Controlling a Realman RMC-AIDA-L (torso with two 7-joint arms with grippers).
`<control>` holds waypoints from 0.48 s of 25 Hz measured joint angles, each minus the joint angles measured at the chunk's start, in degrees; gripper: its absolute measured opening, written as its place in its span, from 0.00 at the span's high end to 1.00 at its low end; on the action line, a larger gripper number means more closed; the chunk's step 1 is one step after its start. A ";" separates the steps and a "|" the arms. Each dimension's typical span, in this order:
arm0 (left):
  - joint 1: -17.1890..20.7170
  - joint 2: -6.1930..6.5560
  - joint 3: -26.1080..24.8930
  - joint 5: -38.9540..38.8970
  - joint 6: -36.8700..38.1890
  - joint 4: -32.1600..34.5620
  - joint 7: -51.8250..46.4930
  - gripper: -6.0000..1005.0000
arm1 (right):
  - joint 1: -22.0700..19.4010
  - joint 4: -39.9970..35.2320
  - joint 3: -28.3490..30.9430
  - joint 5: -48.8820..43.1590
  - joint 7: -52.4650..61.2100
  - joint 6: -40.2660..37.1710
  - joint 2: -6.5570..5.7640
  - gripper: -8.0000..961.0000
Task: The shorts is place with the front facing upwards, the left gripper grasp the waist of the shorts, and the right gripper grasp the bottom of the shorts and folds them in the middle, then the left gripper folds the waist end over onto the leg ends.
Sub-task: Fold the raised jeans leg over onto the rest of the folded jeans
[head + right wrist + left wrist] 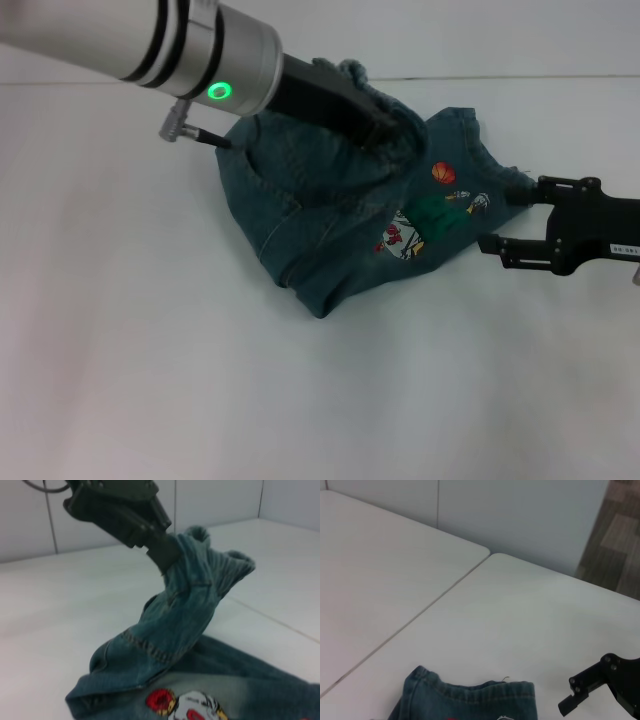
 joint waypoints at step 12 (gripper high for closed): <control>-7.25 -0.17 2.46 -2.78 -4.80 -7.00 -0.29 0.83 | -1.03 -0.26 3.19 -3.57 1.07 -2.17 0.35 0.18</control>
